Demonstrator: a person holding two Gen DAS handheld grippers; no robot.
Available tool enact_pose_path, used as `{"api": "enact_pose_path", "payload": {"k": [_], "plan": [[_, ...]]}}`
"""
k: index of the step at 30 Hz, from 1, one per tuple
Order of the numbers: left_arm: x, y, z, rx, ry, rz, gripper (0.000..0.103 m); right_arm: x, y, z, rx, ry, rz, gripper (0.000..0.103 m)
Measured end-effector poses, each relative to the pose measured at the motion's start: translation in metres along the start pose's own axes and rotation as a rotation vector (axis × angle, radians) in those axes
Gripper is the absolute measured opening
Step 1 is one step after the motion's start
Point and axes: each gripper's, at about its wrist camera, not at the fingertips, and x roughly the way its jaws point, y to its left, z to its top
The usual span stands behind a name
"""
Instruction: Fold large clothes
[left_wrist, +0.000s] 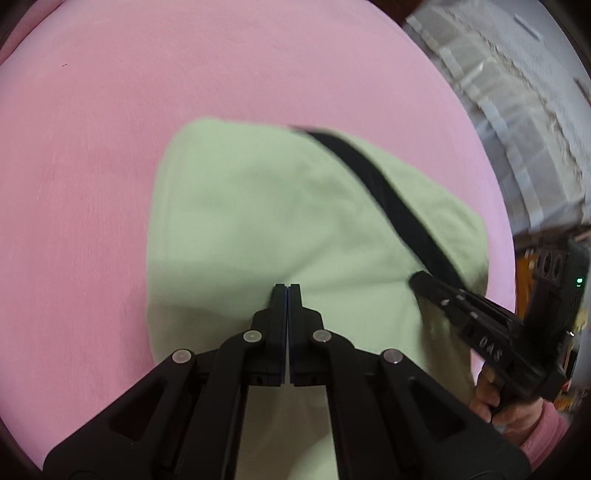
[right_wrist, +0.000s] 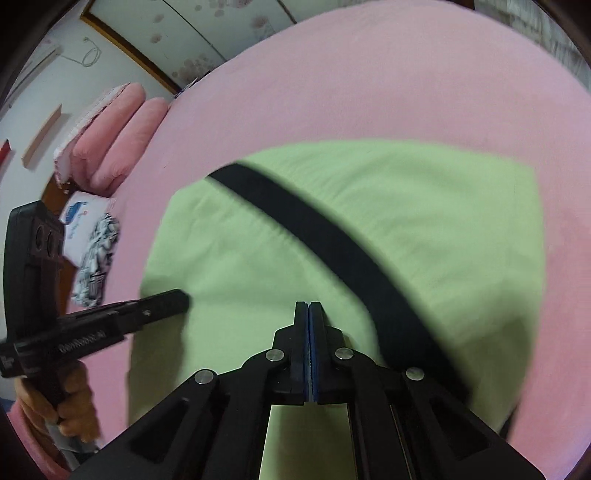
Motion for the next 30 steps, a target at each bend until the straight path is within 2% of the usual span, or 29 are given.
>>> {"api": "enact_pose_path", "payload": {"k": [2, 4, 7, 9, 10, 13, 15, 17, 20, 22, 24, 25, 27, 28, 30], "plan": [[0.000, 0.006, 0.005, -0.007, -0.013, -0.009, 0.000, 0.002, -0.020, 0.012, 0.042, 0.014, 0.046, 0.000], [-0.005, 0.012, 0.008, -0.009, -0.025, -0.019, 0.000, -0.006, -0.030, 0.016, 0.018, -0.023, -0.018, 0.000], [-0.010, 0.017, 0.011, -0.061, -0.054, -0.014, 0.000, -0.012, -0.040, 0.023, 0.040, -0.023, 0.003, 0.000], [-0.020, 0.027, 0.017, -0.105, -0.064, 0.004, 0.000, -0.022, -0.039, 0.021, 0.049, -0.050, -0.047, 0.000], [-0.027, 0.030, 0.021, -0.108, -0.074, 0.014, 0.000, -0.031, -0.035, 0.022, 0.070, -0.091, -0.073, 0.000], [-0.040, 0.030, 0.032, -0.059, -0.062, -0.029, 0.000, -0.046, -0.018, 0.026, 0.066, -0.116, 0.062, 0.000], [-0.036, 0.021, 0.037, -0.020, -0.045, -0.054, 0.000, -0.038, -0.003, 0.033, 0.033, -0.084, 0.111, 0.000], [-0.025, 0.011, 0.046, -0.002, -0.046, -0.037, 0.000, -0.021, 0.012, 0.041, -0.013, -0.053, 0.115, 0.000], [0.007, 0.008, 0.056, -0.075, 0.001, -0.026, 0.000, 0.017, 0.014, 0.050, -0.006, -0.007, 0.107, 0.000], [0.024, 0.008, 0.063, -0.116, 0.022, -0.013, 0.000, 0.037, 0.011, 0.055, 0.043, -0.021, 0.088, 0.000], [0.028, 0.007, 0.065, -0.116, 0.005, -0.027, 0.000, 0.046, 0.001, 0.063, 0.095, -0.063, 0.072, 0.000], [0.027, 0.010, 0.067, -0.117, -0.008, -0.047, 0.000, 0.047, -0.005, 0.068, 0.121, -0.076, 0.084, 0.000], [0.021, 0.025, 0.069, -0.143, -0.015, -0.081, 0.000, 0.048, -0.018, 0.074, 0.171, -0.047, 0.137, 0.000], [0.017, 0.034, 0.070, -0.162, -0.021, -0.092, 0.000, 0.049, -0.018, 0.073, 0.171, -0.044, 0.133, 0.000], [0.007, 0.053, 0.070, -0.191, -0.048, -0.088, 0.000, 0.037, -0.026, 0.071, 0.150, -0.082, 0.056, 0.000]]}}
